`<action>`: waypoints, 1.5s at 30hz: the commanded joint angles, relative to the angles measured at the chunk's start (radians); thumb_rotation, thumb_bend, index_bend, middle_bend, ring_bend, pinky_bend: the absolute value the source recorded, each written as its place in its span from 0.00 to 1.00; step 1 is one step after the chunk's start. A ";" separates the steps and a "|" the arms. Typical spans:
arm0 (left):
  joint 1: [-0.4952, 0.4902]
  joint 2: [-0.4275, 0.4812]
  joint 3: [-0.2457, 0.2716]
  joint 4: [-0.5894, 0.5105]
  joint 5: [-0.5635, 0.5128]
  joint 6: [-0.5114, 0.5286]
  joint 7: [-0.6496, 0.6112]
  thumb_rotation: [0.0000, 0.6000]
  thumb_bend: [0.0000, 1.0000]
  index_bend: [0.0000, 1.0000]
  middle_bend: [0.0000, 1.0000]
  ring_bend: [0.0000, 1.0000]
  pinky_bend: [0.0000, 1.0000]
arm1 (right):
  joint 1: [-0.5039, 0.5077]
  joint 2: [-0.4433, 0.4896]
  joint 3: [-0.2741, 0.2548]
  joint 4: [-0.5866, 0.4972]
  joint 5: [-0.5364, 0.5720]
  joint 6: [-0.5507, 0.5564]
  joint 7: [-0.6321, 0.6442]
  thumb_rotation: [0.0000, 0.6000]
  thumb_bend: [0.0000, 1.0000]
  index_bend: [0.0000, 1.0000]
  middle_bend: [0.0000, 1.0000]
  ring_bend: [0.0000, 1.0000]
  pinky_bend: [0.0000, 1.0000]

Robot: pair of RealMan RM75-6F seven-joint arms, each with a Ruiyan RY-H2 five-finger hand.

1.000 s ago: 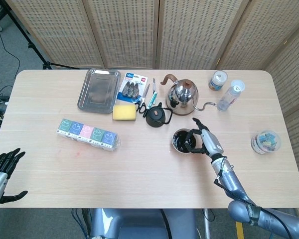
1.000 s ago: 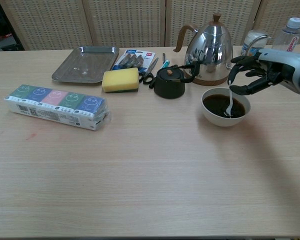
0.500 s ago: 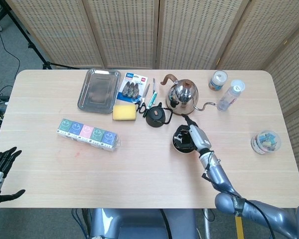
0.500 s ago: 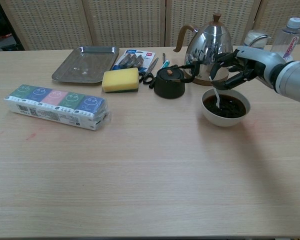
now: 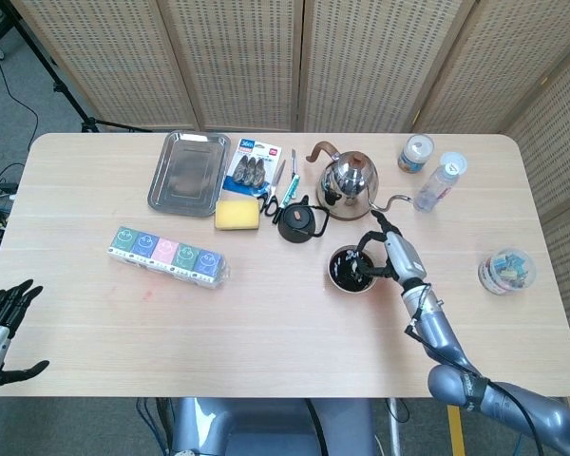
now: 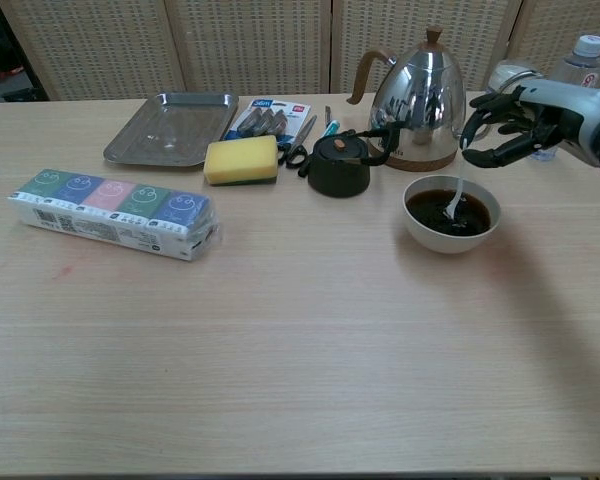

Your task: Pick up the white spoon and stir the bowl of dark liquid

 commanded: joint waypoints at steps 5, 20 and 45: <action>0.002 -0.005 0.003 -0.004 0.005 0.001 0.014 1.00 0.00 0.00 0.00 0.00 0.00 | -0.019 0.021 -0.026 -0.068 -0.038 0.009 0.004 1.00 0.57 0.62 0.00 0.00 0.00; 0.001 0.004 0.002 0.005 0.005 0.003 -0.017 1.00 0.00 0.00 0.00 0.00 0.00 | 0.032 -0.067 0.005 0.006 0.024 0.015 -0.026 1.00 0.57 0.62 0.00 0.00 0.00; 0.003 -0.002 0.006 -0.002 0.012 0.003 0.005 1.00 0.00 0.00 0.00 0.00 0.00 | -0.017 0.046 -0.009 -0.074 -0.028 0.030 -0.003 1.00 0.10 0.28 0.00 0.00 0.00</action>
